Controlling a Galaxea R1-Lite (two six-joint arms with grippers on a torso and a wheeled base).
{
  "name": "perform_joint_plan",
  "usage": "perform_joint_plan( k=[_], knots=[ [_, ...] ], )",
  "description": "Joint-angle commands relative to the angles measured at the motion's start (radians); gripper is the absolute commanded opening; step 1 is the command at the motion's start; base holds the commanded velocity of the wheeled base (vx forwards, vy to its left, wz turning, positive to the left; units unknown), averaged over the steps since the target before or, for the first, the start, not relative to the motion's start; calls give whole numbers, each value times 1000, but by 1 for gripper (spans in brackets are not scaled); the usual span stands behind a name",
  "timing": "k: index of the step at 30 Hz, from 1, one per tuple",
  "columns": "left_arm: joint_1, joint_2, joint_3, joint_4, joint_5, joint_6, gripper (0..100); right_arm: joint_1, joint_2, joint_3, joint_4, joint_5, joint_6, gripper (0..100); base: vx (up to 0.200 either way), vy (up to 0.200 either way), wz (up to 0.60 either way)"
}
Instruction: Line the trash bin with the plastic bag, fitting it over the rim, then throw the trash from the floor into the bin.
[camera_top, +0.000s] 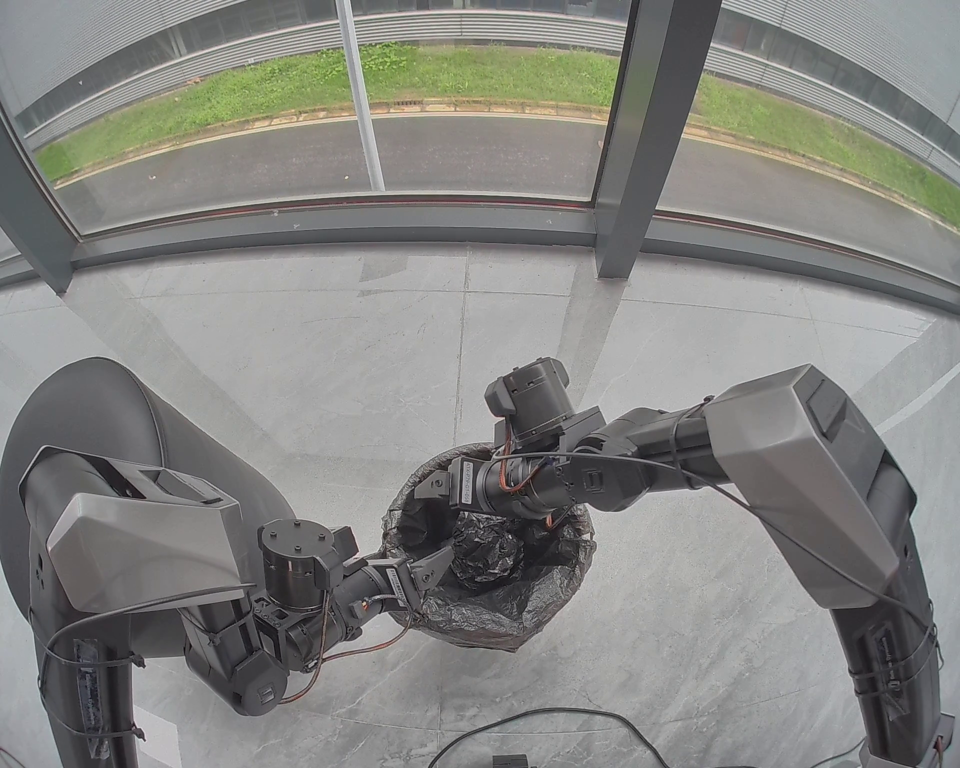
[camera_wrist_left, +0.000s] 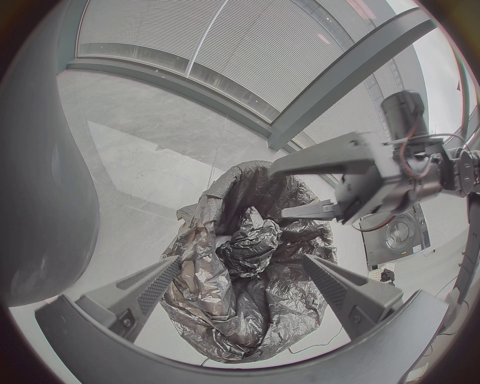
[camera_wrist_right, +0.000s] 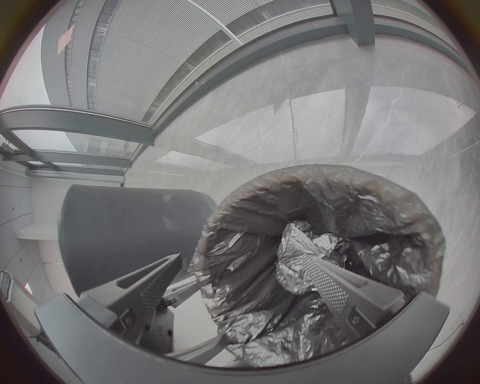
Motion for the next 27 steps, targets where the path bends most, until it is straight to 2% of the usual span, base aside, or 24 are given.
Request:
perform_joint_plan(
  k=[1,11,15,19,24,27],
  knots=[
    [0,3,12,-30,-1,1,100,-2,147,-166,117,-9,3,100,0,0,0],
    [0,5,14,-30,-1,2,100,-29,316,-181,451,-13,29,100,0,0,0],
    [0,9,14,-30,-1,2,100,-34,410,-181,600,-50,32,100,0,0,0],
    [0,13,12,-30,-1,2,100,-37,491,-181,734,-55,32,100,0,0,0],
    [-1,17,12,-31,-1,1,100,-45,575,-181,819,-56,16,100,0,0,0],
    [-1,19,12,-31,-1,1,100,-49,549,-181,827,-58,6,100,0,0,0]
  ],
)
